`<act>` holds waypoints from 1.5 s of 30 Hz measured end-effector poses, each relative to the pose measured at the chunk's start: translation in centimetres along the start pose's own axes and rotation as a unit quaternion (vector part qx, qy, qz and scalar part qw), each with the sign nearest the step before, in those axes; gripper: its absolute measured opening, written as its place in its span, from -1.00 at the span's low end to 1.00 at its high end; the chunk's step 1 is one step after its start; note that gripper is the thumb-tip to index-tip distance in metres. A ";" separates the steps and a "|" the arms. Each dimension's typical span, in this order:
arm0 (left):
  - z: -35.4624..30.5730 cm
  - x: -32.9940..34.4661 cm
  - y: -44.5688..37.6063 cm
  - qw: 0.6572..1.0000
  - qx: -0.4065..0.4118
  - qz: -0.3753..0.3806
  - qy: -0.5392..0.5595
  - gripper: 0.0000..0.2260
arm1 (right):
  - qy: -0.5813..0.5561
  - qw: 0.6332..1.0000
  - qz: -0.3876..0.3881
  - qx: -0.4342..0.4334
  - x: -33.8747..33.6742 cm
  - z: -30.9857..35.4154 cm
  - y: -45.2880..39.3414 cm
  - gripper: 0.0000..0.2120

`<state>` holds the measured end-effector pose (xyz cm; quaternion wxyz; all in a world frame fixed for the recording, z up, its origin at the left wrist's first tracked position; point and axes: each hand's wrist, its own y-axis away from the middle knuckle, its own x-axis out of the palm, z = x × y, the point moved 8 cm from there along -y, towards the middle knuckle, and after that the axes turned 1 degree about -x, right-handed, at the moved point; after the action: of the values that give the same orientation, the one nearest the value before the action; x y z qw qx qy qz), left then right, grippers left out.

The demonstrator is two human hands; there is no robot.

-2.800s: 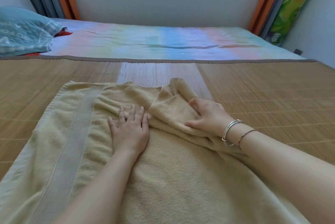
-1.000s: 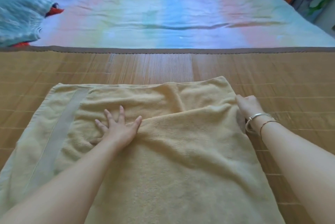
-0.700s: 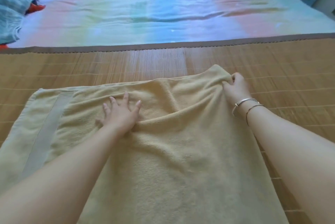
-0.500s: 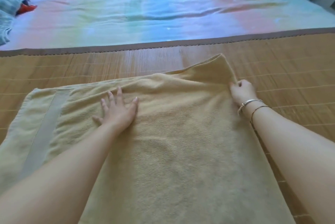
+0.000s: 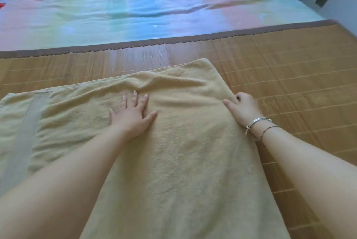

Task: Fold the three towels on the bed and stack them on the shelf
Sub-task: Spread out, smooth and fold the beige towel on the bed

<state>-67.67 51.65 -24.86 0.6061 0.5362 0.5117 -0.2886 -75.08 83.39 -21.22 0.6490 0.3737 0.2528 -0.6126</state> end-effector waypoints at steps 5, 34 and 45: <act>-4.0 -1.4 3.8 0.997 0.051 -0.062 0.015 -0.46 | -0.042 0.992 0.102 0.054 0.3 -3.1 5.1 -0.62; -13.8 8.4 42.1 0.968 0.174 0.096 0.152 -0.60 | -0.134 0.990 0.036 -0.020 -5.8 -14.6 41.2 -0.80; -25.7 8.6 36.1 0.966 0.193 0.056 0.163 -0.55 | -0.262 0.960 0.084 -0.059 -5.2 -14.8 40.8 -0.81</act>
<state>-40.59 86.95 -17.50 0.4146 0.7105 0.5076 -0.2561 -33.69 97.12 -18.73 0.7625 0.1810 0.0770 -0.6164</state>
